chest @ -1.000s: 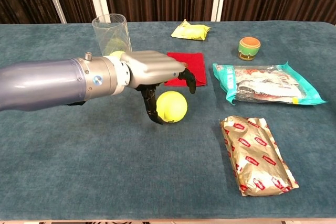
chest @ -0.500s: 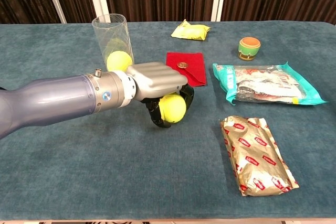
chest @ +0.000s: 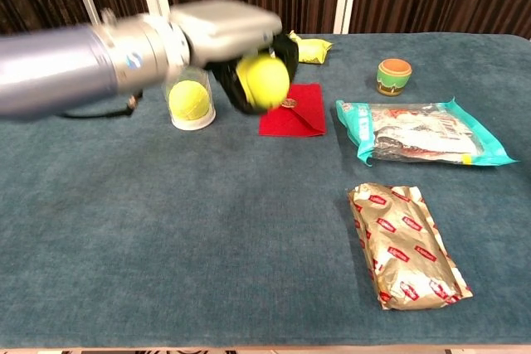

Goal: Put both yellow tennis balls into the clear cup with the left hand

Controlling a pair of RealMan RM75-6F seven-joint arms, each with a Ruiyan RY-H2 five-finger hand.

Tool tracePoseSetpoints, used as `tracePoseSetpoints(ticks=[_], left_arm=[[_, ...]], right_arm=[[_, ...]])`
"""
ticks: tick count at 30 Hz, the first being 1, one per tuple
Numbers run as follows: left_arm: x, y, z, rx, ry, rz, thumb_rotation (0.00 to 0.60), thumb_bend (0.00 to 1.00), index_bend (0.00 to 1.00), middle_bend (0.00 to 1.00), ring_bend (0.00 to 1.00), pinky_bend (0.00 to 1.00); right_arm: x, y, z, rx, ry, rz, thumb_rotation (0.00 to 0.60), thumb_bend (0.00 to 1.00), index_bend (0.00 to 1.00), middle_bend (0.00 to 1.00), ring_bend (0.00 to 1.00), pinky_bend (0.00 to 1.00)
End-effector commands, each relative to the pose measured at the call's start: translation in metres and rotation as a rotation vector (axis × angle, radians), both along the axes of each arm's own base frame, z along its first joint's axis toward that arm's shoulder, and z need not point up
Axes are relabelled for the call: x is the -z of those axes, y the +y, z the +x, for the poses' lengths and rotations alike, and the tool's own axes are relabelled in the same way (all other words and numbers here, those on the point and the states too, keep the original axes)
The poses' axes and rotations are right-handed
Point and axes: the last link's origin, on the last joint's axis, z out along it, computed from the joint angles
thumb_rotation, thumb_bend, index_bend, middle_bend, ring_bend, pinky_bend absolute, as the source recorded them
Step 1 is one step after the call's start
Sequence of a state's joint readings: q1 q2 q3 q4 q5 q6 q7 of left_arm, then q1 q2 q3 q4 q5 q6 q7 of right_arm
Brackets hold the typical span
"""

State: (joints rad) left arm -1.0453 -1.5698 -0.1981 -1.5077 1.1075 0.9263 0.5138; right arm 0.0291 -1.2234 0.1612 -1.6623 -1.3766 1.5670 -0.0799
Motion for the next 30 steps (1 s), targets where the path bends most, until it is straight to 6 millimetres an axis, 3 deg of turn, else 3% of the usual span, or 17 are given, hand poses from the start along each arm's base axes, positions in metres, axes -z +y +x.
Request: tracePoseSetpoints(ticks=[1, 7, 12, 18, 30], left_arm=[[-0.034, 0.012, 0.003, -0.017, -0.044, 0.091, 0.6, 0.36, 0.45, 0.48, 0.41, 0.61], [-0.073, 0.032, -0.014, -0.123, -0.064, 0.177, 0.6, 0.36, 0.45, 0.47, 0.41, 0.6], [-0.087, 0.043, -0.031, -0.188, -0.078, 0.212, 0.6, 0.36, 0.45, 0.46, 0.39, 0.57], [-0.085, 0.05, -0.046, -0.223, -0.065, 0.211, 0.6, 0.36, 0.45, 0.46, 0.39, 0.57], [-0.073, 0.053, -0.055, -0.212, -0.014, 0.202, 0.6, 0.3, 0.43, 0.42, 0.37, 0.54]], right_arm=[[0.001, 0.0, 0.001, -0.001, 0.002, 0.004, 0.6, 0.34, 0.0, 0.0, 0.05, 0.07], [0.004, 0.0, 0.001, -0.001, 0.007, 0.011, 0.6, 0.34, 0.0, 0.0, 0.05, 0.07], [0.006, 0.0, 0.001, -0.002, 0.012, 0.016, 0.6, 0.34, 0.0, 0.0, 0.05, 0.07], [0.008, -0.001, 0.002, -0.001, 0.021, 0.02, 0.6, 0.34, 0.0, 0.0, 0.05, 0.07], [0.006, -0.001, 0.001, 0.0, 0.017, 0.01, 0.6, 0.34, 0.0, 0.0, 0.05, 0.07]])
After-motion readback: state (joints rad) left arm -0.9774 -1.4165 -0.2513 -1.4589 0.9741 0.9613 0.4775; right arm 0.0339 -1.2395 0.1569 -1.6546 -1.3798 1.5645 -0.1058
